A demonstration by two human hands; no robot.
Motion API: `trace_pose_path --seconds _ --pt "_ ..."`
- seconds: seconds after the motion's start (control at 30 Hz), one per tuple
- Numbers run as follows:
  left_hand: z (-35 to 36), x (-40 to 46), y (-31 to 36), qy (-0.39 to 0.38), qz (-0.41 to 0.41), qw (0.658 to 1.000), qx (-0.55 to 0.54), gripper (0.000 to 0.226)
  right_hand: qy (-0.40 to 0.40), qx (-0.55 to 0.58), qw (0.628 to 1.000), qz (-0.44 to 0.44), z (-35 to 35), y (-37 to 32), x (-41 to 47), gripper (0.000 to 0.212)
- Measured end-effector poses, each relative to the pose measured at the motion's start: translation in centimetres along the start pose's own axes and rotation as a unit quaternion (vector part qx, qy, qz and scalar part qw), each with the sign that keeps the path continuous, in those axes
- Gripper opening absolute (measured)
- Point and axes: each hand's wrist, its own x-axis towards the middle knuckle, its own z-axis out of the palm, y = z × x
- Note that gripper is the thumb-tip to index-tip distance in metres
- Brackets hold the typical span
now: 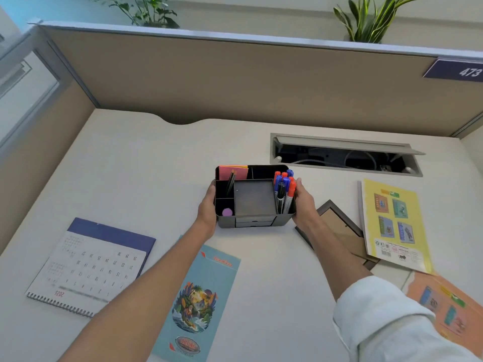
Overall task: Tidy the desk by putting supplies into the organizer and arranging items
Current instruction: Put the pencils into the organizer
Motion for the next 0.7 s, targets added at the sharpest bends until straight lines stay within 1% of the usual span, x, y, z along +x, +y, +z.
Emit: trace_pose_path --seconds 0.13,0.23,0.3,0.33,0.43,0.53,0.7 --pt "-0.2 1.7 2.5 -0.017 0.01 1.0 0.0 0.033 -0.025 0.005 1.0 -0.018 1.7 -1.2 0.5 0.041" --pt "-0.4 3.3 4.5 -0.027 0.01 1.0 0.004 0.038 -0.046 0.019 0.998 -0.036 3.3 -2.5 1.4 0.041" --pt "-0.4 4.6 5.8 -0.029 0.011 0.999 0.01 0.041 -0.054 0.02 0.997 -0.043 4.5 -3.6 2.1 0.047" --pt "-0.5 5.2 6.4 -0.026 0.012 0.999 0.015 0.041 -0.056 0.017 0.997 -0.046 5.1 -4.0 2.6 0.05" --pt "-0.6 7.4 8.1 -0.019 0.011 1.0 0.02 0.041 -0.054 0.026 0.996 -0.059 6.9 -5.3 4.1 0.046" --pt "-0.5 9.7 9.6 -0.009 0.009 1.0 0.02 0.033 -0.046 0.018 0.997 -0.06 8.5 -6.5 5.6 0.045" --pt "-0.8 13.5 11.3 -0.012 0.012 1.0 0.016 0.032 -0.064 0.0 0.997 -0.053 10.3 -8.0 8.7 0.053"
